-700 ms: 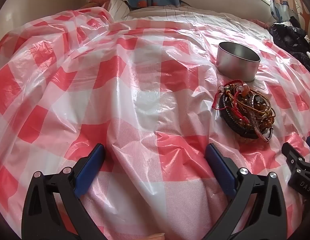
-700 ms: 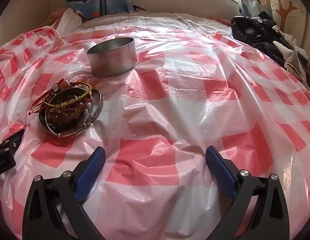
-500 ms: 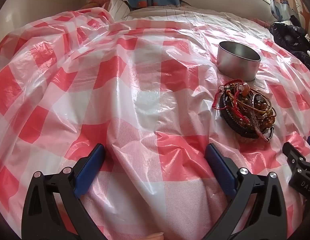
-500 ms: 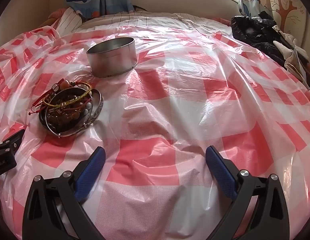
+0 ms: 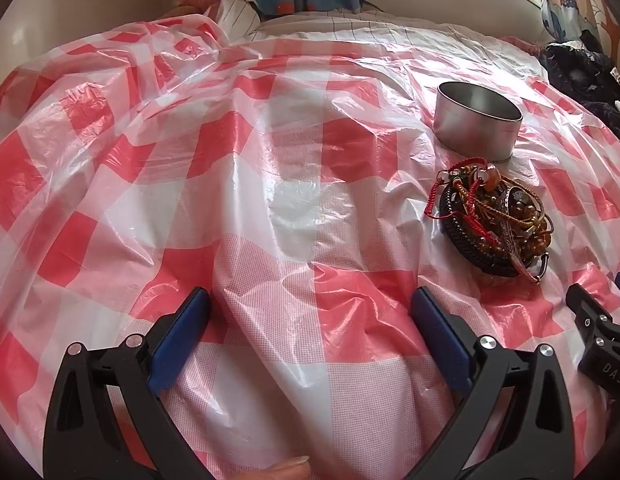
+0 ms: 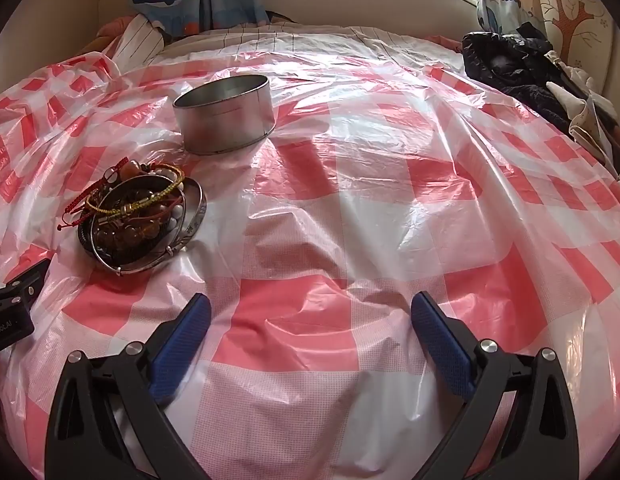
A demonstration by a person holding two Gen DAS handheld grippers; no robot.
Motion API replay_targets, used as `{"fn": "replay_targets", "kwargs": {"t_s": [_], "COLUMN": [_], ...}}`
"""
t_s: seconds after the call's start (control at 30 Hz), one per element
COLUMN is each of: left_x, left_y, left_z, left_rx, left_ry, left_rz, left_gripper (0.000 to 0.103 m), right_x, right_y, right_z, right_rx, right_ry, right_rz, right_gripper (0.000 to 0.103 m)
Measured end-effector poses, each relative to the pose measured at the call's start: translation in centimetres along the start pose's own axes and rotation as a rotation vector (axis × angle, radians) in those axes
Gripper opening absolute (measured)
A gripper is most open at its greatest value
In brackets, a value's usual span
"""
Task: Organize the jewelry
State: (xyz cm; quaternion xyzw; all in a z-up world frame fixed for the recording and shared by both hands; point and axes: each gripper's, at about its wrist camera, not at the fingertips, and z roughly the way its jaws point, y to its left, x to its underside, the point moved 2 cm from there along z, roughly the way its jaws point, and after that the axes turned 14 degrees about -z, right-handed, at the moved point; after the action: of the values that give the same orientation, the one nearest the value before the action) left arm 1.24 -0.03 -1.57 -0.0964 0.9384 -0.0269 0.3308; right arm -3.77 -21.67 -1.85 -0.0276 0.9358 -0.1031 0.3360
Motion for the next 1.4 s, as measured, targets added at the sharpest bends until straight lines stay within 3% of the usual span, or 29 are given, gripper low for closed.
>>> {"fn": "replay_targets", "kwargs": {"t_s": [1.4], "left_x": [0.02], "left_y": [0.12], "left_z": [-0.01], "left_rx": [-0.006], "left_ry": [0.001], "left_rz": [0.004], "left_gripper": [0.097], "right_x": [-0.06], "right_y": [0.30], "right_z": [0.10], "right_rx": [0.011], "right_ry": [0.009], "right_rz": [-0.001], "right_gripper": [0.096]}}
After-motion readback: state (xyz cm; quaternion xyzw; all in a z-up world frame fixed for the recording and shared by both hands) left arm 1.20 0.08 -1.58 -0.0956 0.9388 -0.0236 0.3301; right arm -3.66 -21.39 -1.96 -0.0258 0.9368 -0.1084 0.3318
